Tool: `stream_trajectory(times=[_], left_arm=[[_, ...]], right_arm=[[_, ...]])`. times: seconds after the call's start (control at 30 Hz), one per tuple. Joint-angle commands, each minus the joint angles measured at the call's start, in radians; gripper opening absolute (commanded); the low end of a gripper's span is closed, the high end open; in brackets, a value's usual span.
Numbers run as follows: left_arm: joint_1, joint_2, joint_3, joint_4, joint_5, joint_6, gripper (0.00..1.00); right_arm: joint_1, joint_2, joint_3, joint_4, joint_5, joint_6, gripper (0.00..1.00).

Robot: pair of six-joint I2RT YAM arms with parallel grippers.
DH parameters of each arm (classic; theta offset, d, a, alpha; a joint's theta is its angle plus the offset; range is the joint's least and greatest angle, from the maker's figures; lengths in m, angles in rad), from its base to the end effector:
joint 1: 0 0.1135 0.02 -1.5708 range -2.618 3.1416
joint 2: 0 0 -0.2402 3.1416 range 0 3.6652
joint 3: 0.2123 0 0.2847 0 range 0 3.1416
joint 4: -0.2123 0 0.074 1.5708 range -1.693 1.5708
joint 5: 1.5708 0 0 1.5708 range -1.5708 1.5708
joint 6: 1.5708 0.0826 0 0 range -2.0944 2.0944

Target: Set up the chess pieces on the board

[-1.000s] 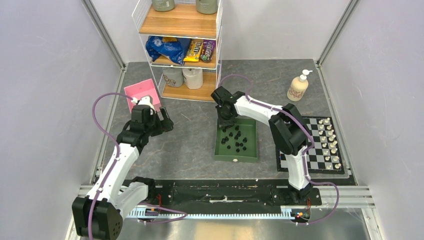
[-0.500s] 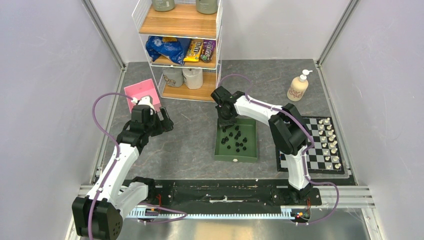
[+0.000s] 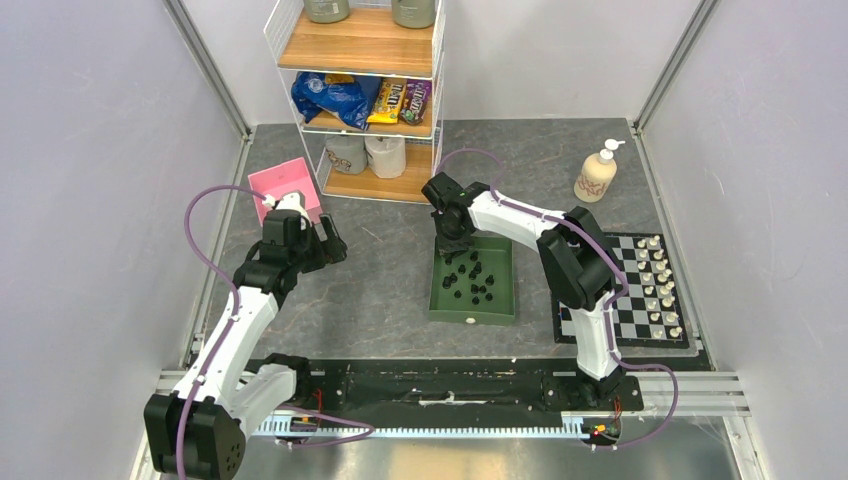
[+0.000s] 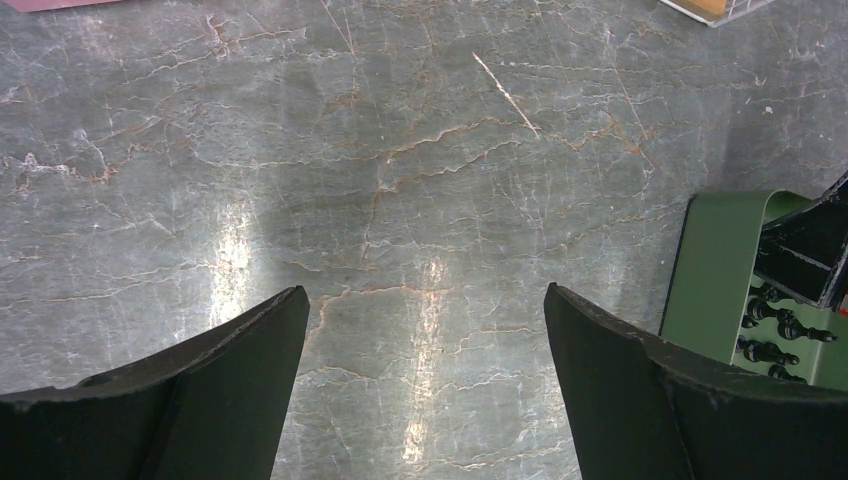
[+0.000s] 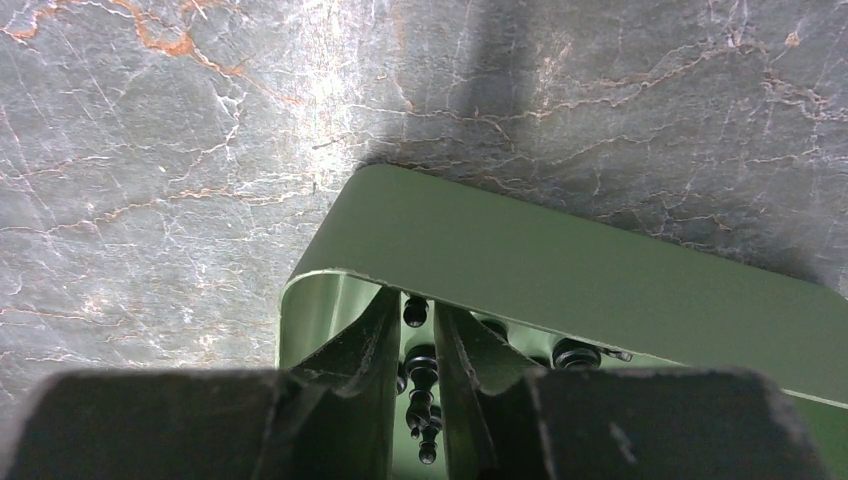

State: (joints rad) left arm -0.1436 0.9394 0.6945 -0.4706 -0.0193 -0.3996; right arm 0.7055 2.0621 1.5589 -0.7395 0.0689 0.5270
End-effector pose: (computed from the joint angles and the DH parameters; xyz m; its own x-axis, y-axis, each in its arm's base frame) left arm 0.2783 -0.0386 0.1954 -0.6482 -0.2993 -0.7002 -0.1340 0.9500 -0.2820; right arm 0.3512 0.2916 0.0956 -0.9397 -0.1413 -0.3113 -0.1820 0.9776 0.1057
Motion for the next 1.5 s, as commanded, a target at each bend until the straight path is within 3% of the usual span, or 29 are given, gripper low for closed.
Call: stream_trajectory(times=[0.0,0.23,0.57,0.97,1.13,1.3,1.47], left_arm=[[-0.001,-0.015,0.036,0.012,0.005,-0.001,0.95],[-0.001,-0.015,0.037,0.012,0.004,-0.001,0.95],[-0.001,-0.013,0.036,0.012,0.005,-0.001,0.95],[-0.001,-0.01,0.036,0.012,0.007,-0.001,0.95],[-0.001,-0.005,0.037,0.013,0.008,-0.002,0.95],[-0.001,0.007,0.04,0.012,0.016,-0.001,0.95],[-0.001,0.005,0.041,0.012,0.016,-0.004,0.95]], right_arm=[[0.008,0.011,0.027,-0.007,0.008,-0.006,0.25],[0.008,0.014,0.021,-0.01,0.003,-0.007,0.23],[0.009,-0.02,0.018,-0.012,-0.001,-0.002,0.09],[-0.012,-0.334,-0.099,-0.073,0.109,0.038,0.09],[-0.136,-0.576,-0.291,-0.122,0.153,0.084,0.1],[-0.361,-0.815,-0.491,-0.166,0.166,0.079,0.11],[-0.559,-0.875,-0.623,-0.177,0.14,0.036,0.11]])
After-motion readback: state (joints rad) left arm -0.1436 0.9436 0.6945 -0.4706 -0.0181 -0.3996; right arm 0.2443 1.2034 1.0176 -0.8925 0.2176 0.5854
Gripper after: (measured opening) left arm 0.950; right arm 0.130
